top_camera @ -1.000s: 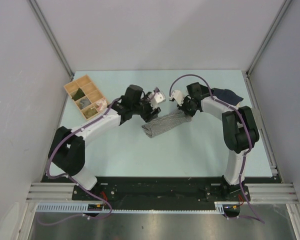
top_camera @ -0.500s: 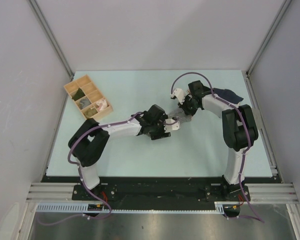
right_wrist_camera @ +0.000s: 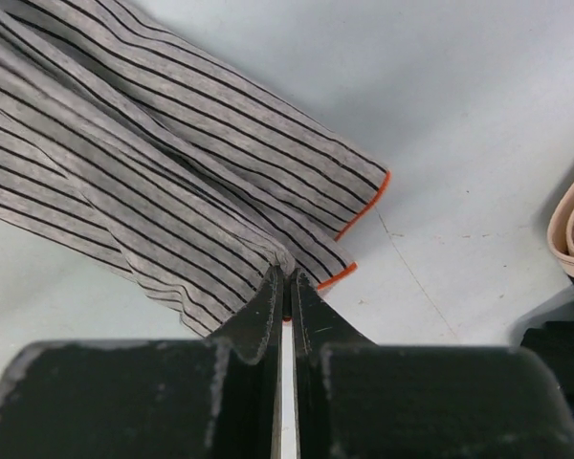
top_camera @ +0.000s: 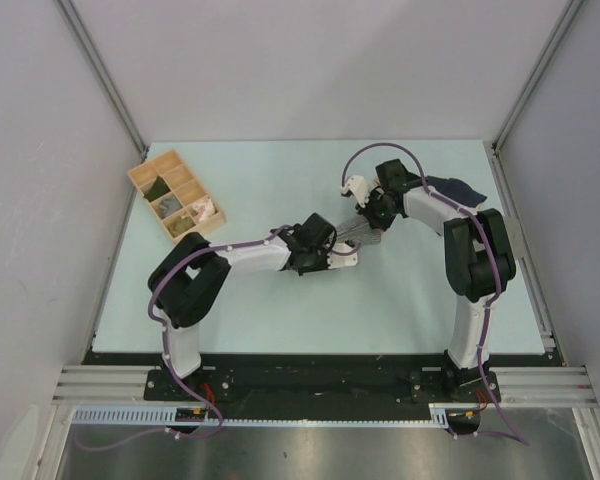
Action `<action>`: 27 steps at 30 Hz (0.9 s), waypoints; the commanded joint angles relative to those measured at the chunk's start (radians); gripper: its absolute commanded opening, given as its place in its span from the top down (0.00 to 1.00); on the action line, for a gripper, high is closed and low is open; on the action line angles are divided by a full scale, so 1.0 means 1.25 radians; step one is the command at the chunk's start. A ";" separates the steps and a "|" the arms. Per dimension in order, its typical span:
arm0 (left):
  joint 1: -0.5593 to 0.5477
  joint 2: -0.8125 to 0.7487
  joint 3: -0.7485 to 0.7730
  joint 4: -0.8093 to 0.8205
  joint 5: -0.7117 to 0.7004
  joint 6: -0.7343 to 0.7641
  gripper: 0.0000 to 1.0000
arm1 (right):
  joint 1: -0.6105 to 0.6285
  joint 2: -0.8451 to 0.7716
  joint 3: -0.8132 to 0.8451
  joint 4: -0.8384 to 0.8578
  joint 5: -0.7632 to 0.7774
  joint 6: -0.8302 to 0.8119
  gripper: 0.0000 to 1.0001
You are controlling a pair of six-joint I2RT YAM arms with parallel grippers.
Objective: Roll the underwear
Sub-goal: Fold the underwear at the center of the board.
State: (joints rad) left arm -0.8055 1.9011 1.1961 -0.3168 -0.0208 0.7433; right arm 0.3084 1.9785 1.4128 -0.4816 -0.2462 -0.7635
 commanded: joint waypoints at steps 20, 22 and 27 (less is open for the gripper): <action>0.005 -0.126 -0.135 -0.035 0.040 0.089 1.00 | 0.071 -0.031 0.077 -0.002 -0.047 -0.059 0.99; 0.005 -0.128 -0.146 -0.029 0.049 0.089 1.00 | 0.072 0.017 0.114 -0.010 -0.019 -0.027 0.98; 0.005 -0.135 -0.162 -0.020 0.052 0.085 0.99 | 0.086 0.070 0.140 0.000 0.019 0.012 0.92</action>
State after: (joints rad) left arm -0.8040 1.7699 1.0222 -0.3084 -0.0071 0.8097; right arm 0.4091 2.0254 1.5414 -0.5041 -0.2932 -0.8021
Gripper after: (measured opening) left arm 0.016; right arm 0.069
